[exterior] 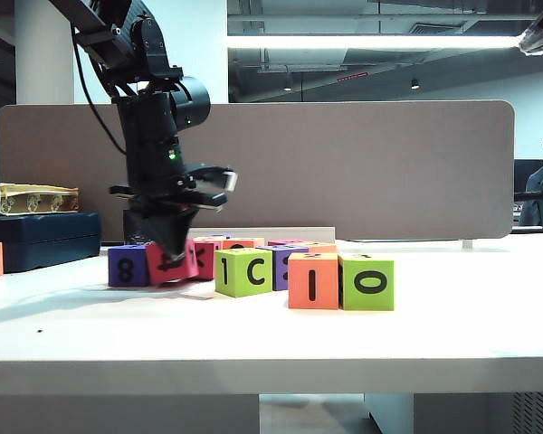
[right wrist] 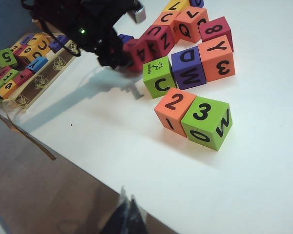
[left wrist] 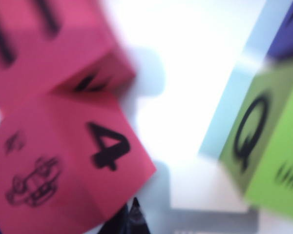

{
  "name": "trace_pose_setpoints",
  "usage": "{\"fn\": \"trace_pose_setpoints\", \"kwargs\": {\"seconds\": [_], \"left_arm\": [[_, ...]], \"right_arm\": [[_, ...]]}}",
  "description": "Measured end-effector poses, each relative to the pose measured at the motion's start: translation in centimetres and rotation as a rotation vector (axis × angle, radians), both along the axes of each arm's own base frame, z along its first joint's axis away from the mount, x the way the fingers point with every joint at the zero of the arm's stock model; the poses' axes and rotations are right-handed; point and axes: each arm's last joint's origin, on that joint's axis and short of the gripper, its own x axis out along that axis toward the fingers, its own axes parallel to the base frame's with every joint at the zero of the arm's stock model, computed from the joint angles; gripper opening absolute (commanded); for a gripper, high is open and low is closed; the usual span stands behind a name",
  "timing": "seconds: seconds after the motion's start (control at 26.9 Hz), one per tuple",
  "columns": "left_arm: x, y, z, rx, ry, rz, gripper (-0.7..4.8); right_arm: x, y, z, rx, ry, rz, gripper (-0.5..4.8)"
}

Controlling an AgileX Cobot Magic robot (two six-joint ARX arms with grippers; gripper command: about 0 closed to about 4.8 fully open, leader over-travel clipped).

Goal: Select the appropriate blocks from the scattered letter blocks on the table and arrange them in a row to spell out "23".

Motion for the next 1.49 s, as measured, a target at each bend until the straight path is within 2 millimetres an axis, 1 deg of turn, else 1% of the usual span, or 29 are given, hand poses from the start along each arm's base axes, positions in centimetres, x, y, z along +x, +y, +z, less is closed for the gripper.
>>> {"fn": "trace_pose_setpoints", "kwargs": {"seconds": [0.15, 0.33, 0.41, 0.48, 0.52, 0.56, 0.74, 0.89, 1.08, 1.27, 1.38, 1.49], "left_arm": [[0.1, -0.1, 0.2, -0.019, -0.012, -0.006, -0.06], [-1.1, 0.1, 1.9, 0.015, 0.121, -0.018, -0.06], [-1.6, 0.0, 2.5, -0.031, 0.177, -0.042, -0.06], [-1.8, -0.4, 2.7, -0.098, 0.205, -0.073, -0.06], [-1.8, -0.8, 2.6, -0.155, 0.224, -0.096, -0.06], [-1.9, -1.3, 2.4, -0.164, 0.227, -0.110, -0.06], [-1.7, -2.8, -0.2, -0.130, 0.264, -0.131, -0.06], [-0.9, -3.8, -1.0, -0.153, 0.204, -0.150, -0.06], [-0.2, -5.3, -0.8, -0.209, 0.090, -0.190, -0.06], [0.6, -5.9, -0.4, -0.243, -0.010, -0.198, -0.06], [0.5, -5.7, 0.2, -0.247, 0.016, -0.163, -0.06], [-0.8, -5.1, 0.9, -0.193, 0.158, -0.135, -0.06]], "right_arm": [[0.0, 0.0, 0.0, 0.000, 0.000, 0.000, -0.01], [0.0, 0.0, 0.0, 0.000, 0.000, 0.000, -0.01], [0.0, 0.0, 0.0, 0.000, 0.000, 0.000, -0.01], [0.0, 0.0, 0.0, 0.000, 0.000, 0.000, -0.01], [0.0, 0.0, 0.0, 0.000, 0.000, 0.000, -0.01], [0.0, 0.0, 0.0, 0.000, 0.000, 0.000, -0.01], [0.0, 0.0, 0.0, 0.000, 0.000, -0.001, -0.01], [0.0, 0.0, 0.0, 0.000, 0.001, 0.000, -0.01], [0.0, 0.0, 0.0, 0.000, 0.000, -0.001, -0.01], [0.0, 0.0, 0.0, 0.000, 0.001, -0.001, -0.01], [0.0, 0.0, 0.0, 0.000, 0.001, -0.001, -0.01], [0.0, 0.0, 0.0, 0.000, 0.000, 0.000, -0.01]]}}
